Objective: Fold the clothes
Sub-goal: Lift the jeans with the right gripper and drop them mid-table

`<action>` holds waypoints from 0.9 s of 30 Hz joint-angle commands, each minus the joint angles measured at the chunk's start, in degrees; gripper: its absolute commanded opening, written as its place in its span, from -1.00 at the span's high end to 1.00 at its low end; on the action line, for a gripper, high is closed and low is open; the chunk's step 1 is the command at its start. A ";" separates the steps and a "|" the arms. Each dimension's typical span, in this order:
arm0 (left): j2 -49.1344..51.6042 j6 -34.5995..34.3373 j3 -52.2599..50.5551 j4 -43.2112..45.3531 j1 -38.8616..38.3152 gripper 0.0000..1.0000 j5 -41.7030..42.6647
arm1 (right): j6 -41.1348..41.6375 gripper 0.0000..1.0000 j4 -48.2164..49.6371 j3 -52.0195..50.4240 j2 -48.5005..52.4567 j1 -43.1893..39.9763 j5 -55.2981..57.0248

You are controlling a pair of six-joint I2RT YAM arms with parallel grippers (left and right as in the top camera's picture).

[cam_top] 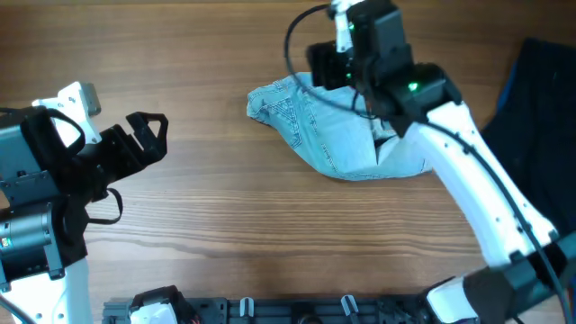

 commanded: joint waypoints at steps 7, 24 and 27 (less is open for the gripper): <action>0.42 1.40 0.79 -1.25 0.39 -0.99 -0.50 | 3.45 -0.76 -4.59 0.50 19.54 -5.73 -3.23; 0.42 1.40 0.79 -1.01 0.42 -1.00 -1.18 | -8.85 0.92 6.14 0.57 16.44 4.48 -56.87; 0.39 1.40 0.79 -0.92 0.42 -0.99 -3.30 | -8.85 0.88 3.91 0.57 16.50 10.27 -49.66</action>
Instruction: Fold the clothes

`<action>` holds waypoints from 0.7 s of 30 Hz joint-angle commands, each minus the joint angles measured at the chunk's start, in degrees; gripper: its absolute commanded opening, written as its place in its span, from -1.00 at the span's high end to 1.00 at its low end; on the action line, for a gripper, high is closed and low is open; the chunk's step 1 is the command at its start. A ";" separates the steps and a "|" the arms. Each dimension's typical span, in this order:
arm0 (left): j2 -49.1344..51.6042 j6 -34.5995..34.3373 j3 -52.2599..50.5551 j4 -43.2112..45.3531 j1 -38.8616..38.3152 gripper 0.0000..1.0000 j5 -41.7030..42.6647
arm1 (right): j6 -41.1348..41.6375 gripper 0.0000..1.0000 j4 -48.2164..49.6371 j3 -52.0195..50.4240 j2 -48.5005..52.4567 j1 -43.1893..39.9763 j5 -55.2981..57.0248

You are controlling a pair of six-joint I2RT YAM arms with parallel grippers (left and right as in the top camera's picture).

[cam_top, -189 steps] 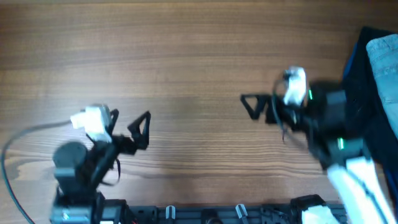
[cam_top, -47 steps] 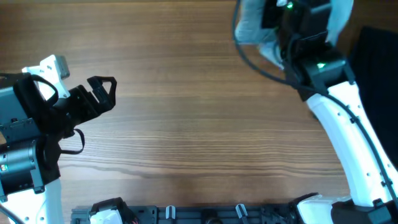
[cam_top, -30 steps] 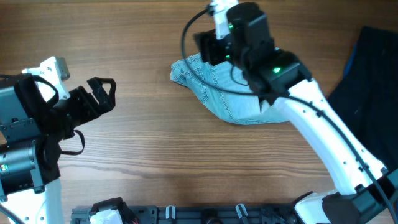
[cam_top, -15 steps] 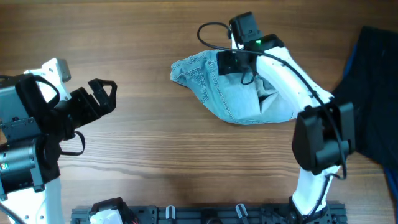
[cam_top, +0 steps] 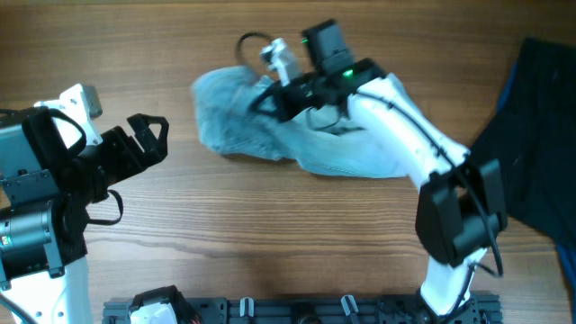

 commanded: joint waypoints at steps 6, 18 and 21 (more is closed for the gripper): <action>0.22 1.40 0.79 0.35 0.42 -1.00 -3.39 | -3.21 0.11 -4.35 0.44 -2.27 10.56 22.38; 0.22 1.40 0.79 0.15 0.42 -1.00 -3.37 | 8.28 -0.38 -27.58 0.39 -3.26 -13.44 34.18; 0.22 1.40 0.79 0.17 0.39 -0.99 -3.34 | 8.57 -0.50 -34.12 0.37 -3.26 -16.20 33.90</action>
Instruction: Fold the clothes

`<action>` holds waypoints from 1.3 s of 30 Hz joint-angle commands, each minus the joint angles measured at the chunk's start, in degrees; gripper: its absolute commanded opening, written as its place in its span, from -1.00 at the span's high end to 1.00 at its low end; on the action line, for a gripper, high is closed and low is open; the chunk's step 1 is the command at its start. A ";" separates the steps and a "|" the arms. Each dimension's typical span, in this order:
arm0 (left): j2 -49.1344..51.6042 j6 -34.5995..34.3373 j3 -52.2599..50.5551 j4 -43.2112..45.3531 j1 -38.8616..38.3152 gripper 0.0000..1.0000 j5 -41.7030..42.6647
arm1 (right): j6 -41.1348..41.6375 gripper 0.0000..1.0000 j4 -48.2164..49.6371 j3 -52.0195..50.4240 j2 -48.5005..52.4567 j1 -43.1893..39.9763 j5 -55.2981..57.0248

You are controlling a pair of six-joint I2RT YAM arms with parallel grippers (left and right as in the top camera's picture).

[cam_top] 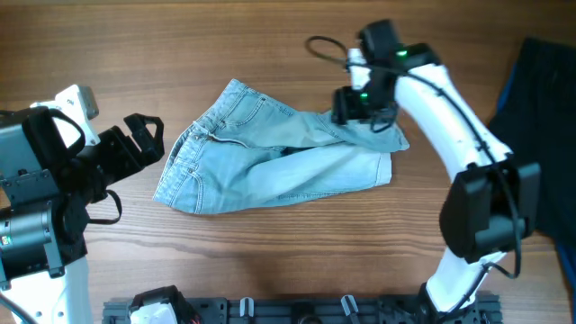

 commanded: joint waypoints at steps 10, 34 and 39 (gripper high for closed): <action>0.22 1.33 0.79 0.13 0.39 -0.99 -0.48 | 1.07 -0.62 -5.90 -3.85 -1.66 -0.76 2.45; 3.65 1.16 0.79 -1.36 0.39 -0.99 3.02 | -9.18 0.00 27.08 4.57 -6.56 2.49 5.35; 3.65 1.40 0.79 -3.43 0.39 -0.99 2.93 | -12.37 -0.43 4.66 2.45 -5.75 2.91 5.75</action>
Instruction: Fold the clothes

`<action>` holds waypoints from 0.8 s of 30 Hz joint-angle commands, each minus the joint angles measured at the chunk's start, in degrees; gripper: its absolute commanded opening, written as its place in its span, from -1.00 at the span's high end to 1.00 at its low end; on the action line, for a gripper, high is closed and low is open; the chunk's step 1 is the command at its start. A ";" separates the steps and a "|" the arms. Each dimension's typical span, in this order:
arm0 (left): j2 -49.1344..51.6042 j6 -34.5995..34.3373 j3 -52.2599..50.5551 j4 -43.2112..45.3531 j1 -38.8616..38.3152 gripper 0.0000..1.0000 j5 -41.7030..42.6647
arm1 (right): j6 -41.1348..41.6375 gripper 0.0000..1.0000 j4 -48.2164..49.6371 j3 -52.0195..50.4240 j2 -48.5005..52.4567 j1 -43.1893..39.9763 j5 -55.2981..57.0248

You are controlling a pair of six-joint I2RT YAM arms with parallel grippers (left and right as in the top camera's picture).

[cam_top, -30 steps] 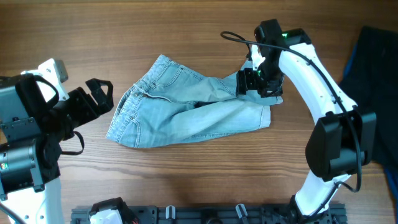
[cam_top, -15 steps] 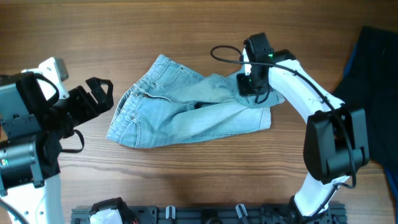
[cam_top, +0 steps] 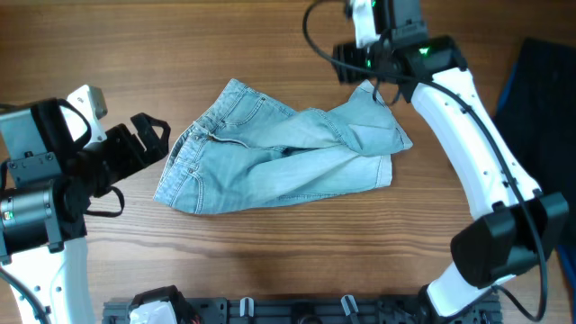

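Light-blue denim shorts (cam_top: 270, 162) lie spread on the wooden table, waistband toward the left and legs toward the right. Their far-right corner (cam_top: 367, 94) peaks up to my right gripper (cam_top: 358, 70), which hangs over it at the back of the table and looks shut on that corner. My left gripper (cam_top: 151, 135) stands open just left of the waistband, apart from the cloth, with nothing between its fingers.
A dark blue garment (cam_top: 540, 117) lies at the table's right edge, beside the right arm. A black rail (cam_top: 297, 310) runs along the front edge. Bare wood (cam_top: 270, 252) shows in front of the shorts.
My right gripper has moved from low on the shorts' right leg to farther back, and the far-right corner of the denim now peaks up under it. The left arm has barely shifted.
The shorts were bunched at the back right under my right gripper. Then the bundle was left of centre with the right arm stretched over it. Then the shorts lay spread, the gripper on the right leg. Now that corner is drawn back. The left gripper stayed open.
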 commanded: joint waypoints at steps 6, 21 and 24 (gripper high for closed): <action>0.07 1.38 0.79 1.97 0.39 -0.99 1.14 | -3.54 -0.54 -0.74 -16.00 2.12 0.94 -0.83; 0.07 1.33 0.79 3.15 0.39 -1.00 1.16 | -0.44 0.91 13.60 -12.04 0.52 1.44 12.11; 0.07 1.33 0.79 3.32 0.39 -1.00 1.16 | -6.45 0.91 18.18 -0.96 0.50 2.01 7.78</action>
